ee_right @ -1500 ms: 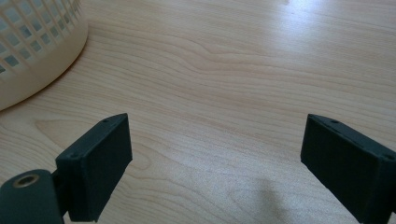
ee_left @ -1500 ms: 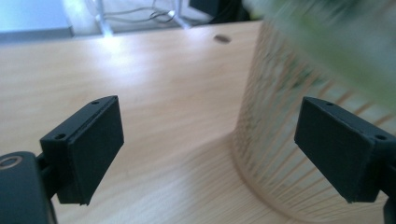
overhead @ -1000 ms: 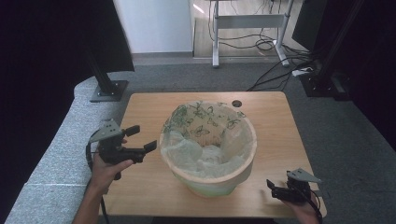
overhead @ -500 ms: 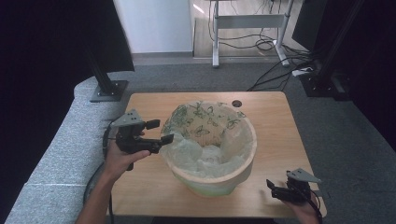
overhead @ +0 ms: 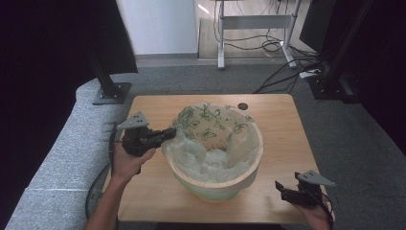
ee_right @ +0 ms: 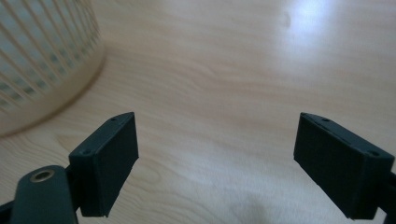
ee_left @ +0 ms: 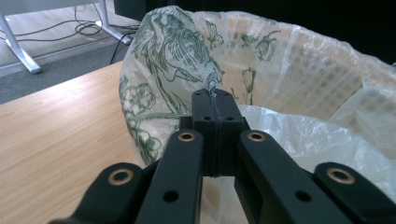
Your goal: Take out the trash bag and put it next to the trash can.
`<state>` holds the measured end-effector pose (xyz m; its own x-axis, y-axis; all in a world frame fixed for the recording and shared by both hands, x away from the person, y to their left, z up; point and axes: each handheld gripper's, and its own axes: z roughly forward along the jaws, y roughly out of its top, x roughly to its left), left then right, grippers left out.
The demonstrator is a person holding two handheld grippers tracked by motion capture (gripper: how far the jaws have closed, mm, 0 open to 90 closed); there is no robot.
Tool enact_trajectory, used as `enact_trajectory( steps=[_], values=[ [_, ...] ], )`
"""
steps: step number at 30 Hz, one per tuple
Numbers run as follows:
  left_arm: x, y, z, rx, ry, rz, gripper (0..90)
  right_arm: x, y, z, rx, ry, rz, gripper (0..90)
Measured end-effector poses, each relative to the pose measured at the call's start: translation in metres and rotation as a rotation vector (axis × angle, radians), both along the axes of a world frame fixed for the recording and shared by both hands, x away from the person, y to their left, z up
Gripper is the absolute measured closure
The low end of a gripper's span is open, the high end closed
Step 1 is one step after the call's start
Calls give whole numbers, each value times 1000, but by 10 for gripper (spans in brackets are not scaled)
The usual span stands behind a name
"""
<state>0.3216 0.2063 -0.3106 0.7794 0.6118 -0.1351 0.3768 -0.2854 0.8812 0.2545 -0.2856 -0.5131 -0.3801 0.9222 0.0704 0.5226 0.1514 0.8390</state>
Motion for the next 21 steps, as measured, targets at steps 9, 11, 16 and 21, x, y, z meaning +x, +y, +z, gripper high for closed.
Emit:
enact_trajectory(
  steps=[9, 11, 16, 21],
  values=[
    [-4, -7, 30, -3, -43, -9, 900, 0, 4, 84, 79, -151, 145, 144],
    [-6, -7, 34, -11, -51, -12, 900, 0, 8, 108, 84, -185, 202, 144],
    [-7, -7, 36, -24, -52, -16, 900, 0, 29, 155, 138, -229, 358, 148],
    [-6, -5, 35, -35, -46, -8, 900, -6, 59, 176, 169, -231, 531, 179]
  ],
)
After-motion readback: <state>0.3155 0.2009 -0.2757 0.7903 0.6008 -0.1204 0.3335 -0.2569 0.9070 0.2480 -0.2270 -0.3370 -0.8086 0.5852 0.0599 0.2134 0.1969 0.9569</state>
